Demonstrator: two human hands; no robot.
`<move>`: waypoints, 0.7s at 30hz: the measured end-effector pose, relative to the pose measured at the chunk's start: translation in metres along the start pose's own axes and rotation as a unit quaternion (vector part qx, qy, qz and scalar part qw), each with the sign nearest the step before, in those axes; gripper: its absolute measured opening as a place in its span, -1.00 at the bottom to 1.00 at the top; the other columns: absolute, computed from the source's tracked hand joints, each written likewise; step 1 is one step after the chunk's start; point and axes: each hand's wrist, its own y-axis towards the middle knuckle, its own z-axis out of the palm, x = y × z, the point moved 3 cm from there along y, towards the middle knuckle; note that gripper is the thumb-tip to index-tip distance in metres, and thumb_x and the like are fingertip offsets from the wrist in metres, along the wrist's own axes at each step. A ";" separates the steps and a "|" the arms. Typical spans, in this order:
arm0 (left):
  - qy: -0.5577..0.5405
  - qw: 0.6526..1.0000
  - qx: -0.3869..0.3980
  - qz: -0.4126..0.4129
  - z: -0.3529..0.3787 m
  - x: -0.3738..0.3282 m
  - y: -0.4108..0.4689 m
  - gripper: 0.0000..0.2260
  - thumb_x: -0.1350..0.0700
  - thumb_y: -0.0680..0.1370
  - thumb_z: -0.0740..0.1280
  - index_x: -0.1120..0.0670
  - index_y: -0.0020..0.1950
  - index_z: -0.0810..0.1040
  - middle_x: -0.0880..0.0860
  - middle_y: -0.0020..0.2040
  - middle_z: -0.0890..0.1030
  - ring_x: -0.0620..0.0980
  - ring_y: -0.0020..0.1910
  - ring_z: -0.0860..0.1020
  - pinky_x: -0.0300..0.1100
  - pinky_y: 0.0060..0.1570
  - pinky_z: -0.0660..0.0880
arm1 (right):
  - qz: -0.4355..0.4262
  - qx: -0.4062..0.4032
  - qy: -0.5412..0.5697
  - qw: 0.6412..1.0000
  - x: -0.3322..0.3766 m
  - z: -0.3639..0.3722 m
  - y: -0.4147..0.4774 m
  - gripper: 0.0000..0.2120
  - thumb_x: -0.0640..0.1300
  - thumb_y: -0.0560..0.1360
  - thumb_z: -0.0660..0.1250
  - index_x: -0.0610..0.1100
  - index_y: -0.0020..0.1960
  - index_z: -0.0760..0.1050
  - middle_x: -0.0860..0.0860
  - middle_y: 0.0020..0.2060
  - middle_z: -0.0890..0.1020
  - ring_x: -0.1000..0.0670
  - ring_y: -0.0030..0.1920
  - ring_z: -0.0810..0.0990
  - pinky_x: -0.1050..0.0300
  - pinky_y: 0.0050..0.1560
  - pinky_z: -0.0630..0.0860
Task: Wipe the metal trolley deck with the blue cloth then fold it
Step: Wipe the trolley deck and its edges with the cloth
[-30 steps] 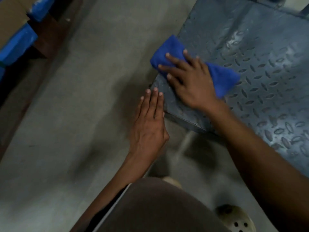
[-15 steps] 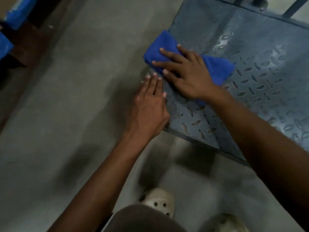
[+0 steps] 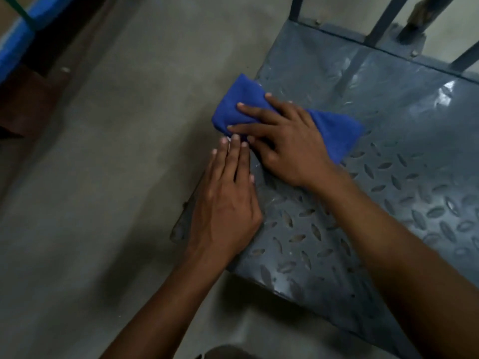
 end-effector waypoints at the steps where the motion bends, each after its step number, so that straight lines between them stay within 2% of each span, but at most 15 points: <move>1: 0.000 1.000 -0.005 -0.002 0.000 -0.002 -0.002 -0.50 0.14 0.71 0.14 0.31 0.64 0.29 0.26 0.66 0.27 0.20 0.69 0.19 0.13 0.65 0.17 | -0.007 0.004 0.000 1.000 -0.005 -0.003 0.006 -0.60 0.13 0.64 0.18 0.39 0.42 0.52 0.33 0.57 0.38 -0.06 0.68 0.21 -0.12 0.58 0.19; 4: -0.002 1.000 0.016 0.002 0.004 -0.012 0.002 -0.45 0.09 0.71 0.11 0.30 0.66 0.23 0.26 0.69 0.20 0.19 0.71 0.12 0.10 0.67 0.10 | 0.006 0.007 -0.019 1.000 -0.026 -0.010 0.030 -0.58 0.15 0.63 0.13 0.38 0.44 0.49 0.31 0.59 0.35 -0.09 0.68 0.19 -0.12 0.57 0.17; 7: 0.006 0.998 0.054 0.027 0.013 -0.019 0.030 -0.40 0.00 0.72 0.03 0.27 0.70 0.13 0.24 0.72 0.11 0.16 0.73 0.03 0.08 0.69 0.00 | 0.078 -0.031 -0.043 0.995 -0.049 -0.018 0.056 -0.57 0.17 0.66 0.08 0.38 0.48 0.45 0.30 0.62 0.31 -0.11 0.69 0.16 -0.18 0.61 0.14; 11: 0.025 0.997 0.072 0.029 0.021 -0.020 0.046 -0.39 -0.03 0.73 0.01 0.24 0.72 0.06 0.20 0.74 0.02 0.12 0.74 -0.04 0.06 0.69 -0.04 | 0.167 -0.066 -0.012 0.984 -0.051 -0.021 0.058 -0.61 0.17 0.69 0.12 0.40 0.46 0.46 0.30 0.61 0.32 -0.12 0.69 0.16 -0.19 0.63 0.11; 14: 0.023 0.998 0.058 0.013 0.021 -0.018 0.027 -0.39 -0.02 0.71 0.03 0.26 0.71 0.09 0.21 0.73 0.06 0.12 0.74 -0.02 0.08 0.69 0.00 | 0.154 -0.068 -0.001 0.986 -0.027 0.000 0.022 -0.65 0.11 0.68 0.20 0.38 0.40 0.53 0.32 0.57 0.39 -0.10 0.66 0.21 -0.11 0.58 0.14; 17: 0.031 0.997 0.071 0.010 0.022 -0.021 0.016 -0.37 -0.02 0.71 0.02 0.25 0.72 0.03 0.19 0.74 0.01 0.10 0.74 -0.07 0.09 0.69 0.00 | 0.140 -0.068 0.031 0.987 -0.028 0.004 0.017 -0.67 0.05 0.66 0.25 0.41 0.31 0.58 0.39 0.52 0.43 -0.04 0.64 0.22 -0.06 0.50 0.13; 21: 0.037 0.994 0.091 0.051 0.026 -0.031 0.022 -0.35 -0.04 0.70 0.02 0.25 0.72 0.01 0.19 0.74 -0.02 0.11 0.74 -0.11 0.09 0.68 0.00 | 0.187 -0.079 -0.015 0.979 -0.051 -0.007 0.052 -0.64 0.11 0.66 0.18 0.40 0.36 0.55 0.37 0.55 0.39 -0.07 0.65 0.18 -0.09 0.55 0.09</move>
